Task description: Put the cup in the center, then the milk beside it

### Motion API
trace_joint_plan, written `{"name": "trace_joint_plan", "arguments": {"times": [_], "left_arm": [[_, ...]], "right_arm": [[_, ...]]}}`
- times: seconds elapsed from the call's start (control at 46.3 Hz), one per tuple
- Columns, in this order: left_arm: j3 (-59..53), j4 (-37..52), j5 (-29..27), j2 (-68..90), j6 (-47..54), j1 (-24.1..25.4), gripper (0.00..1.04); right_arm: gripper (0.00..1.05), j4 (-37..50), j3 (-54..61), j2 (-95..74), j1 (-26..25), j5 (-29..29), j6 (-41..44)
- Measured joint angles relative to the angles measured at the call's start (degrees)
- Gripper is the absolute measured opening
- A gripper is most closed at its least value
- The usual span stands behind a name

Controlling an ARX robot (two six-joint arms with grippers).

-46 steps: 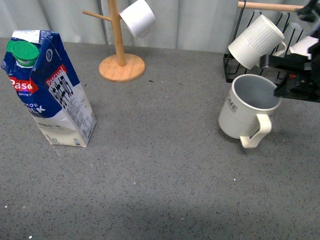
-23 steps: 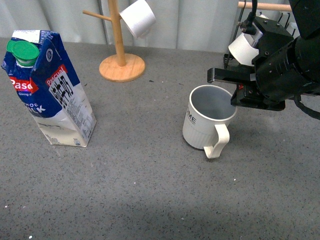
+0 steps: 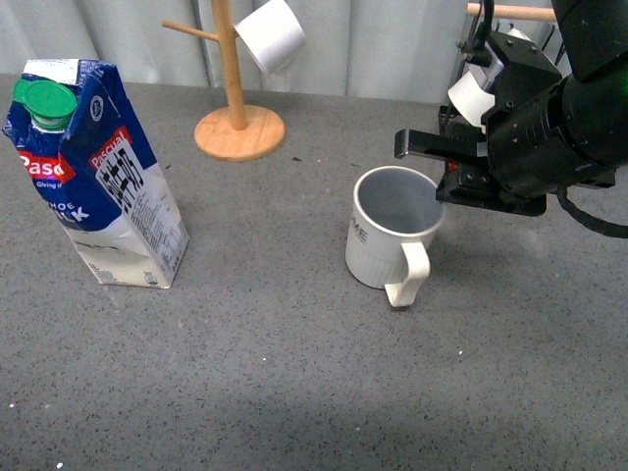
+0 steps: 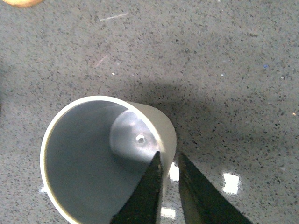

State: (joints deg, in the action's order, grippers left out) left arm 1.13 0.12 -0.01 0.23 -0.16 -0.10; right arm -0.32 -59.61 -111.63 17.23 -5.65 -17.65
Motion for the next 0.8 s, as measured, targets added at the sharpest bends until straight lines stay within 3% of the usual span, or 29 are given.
{"name": "trace_joint_plan", "arguments": {"times": [0.346,0.497,0.605,0.627,0.713,0.8], "left_arm": [[0.0,0.0,0.0,0.0,0.0,0.0,0.98],[0.0,0.0,0.02,0.0,0.0,0.0,0.98],[0.0,0.0,0.0,0.0,0.0,0.0,0.98],[0.0,0.0,0.02,0.0,0.0,0.0,0.98],[0.0,0.0,0.02,0.0,0.0,0.0,0.98],[0.0,-0.02,-0.04,0.02,0.0,0.0,0.98]], "right_arm": [[0.77,5.53,3.34,8.26,-1.92,0.79,-1.79],[0.96,7.72,5.97,12.28,-2.99,1.7,-1.66],[0.95,9.2,7.76,14.71,-3.61,2.01,-1.29],[0.93,12.57,8.81,14.67,-3.52,4.17,-0.5],[0.75,41.83,19.91,14.6,-3.65,16.7,9.07],[0.63,55.47,26.97,16.15,-4.87,17.2,13.27]]}}
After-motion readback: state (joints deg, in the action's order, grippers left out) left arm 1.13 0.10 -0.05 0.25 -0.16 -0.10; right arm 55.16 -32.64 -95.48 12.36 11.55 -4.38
